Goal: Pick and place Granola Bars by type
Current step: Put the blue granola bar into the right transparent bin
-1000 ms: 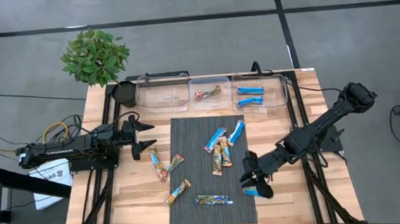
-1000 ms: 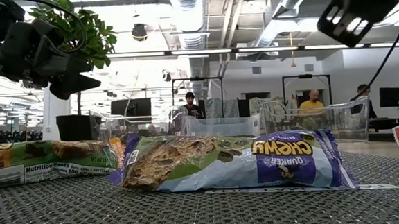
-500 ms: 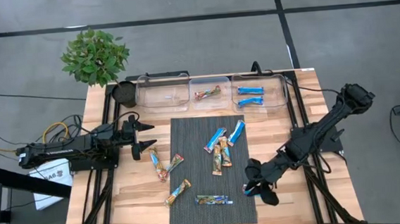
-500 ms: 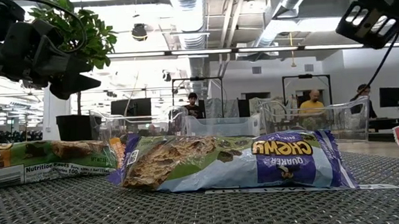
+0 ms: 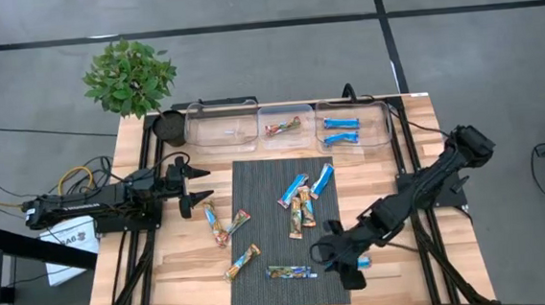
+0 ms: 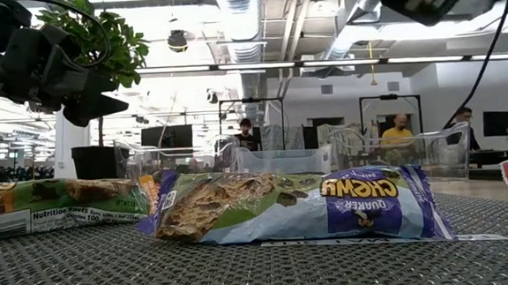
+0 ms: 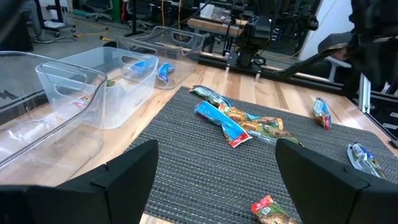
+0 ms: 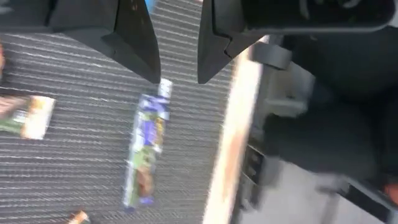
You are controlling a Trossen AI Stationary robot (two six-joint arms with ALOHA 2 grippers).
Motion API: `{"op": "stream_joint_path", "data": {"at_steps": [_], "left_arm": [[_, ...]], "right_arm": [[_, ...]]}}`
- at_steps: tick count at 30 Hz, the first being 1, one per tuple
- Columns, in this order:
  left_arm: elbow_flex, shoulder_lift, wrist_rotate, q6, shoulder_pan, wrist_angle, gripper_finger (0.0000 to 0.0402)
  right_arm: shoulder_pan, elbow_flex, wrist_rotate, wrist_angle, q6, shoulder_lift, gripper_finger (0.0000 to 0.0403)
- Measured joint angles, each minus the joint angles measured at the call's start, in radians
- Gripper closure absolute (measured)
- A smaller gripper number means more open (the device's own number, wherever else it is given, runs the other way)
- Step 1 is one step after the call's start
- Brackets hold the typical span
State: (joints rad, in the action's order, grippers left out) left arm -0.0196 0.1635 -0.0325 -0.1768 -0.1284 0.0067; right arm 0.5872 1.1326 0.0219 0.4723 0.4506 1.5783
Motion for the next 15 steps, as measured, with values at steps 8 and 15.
{"op": "stream_joint_path", "data": {"at_steps": [8, 15], "left_arm": [[0.0, 0.0, 0.0, 0.0, 0.0, 0.0, 0.0084], [0.0, 0.0, 0.0, 0.0, 0.0, 0.0, 0.0084]], "right_arm": [[-0.015, 0.217, -0.027, 0.167, -0.09, 0.155, 0.0304], [-0.033, 0.384, -0.032, 0.276, -0.123, 0.279, 0.0304]]}}
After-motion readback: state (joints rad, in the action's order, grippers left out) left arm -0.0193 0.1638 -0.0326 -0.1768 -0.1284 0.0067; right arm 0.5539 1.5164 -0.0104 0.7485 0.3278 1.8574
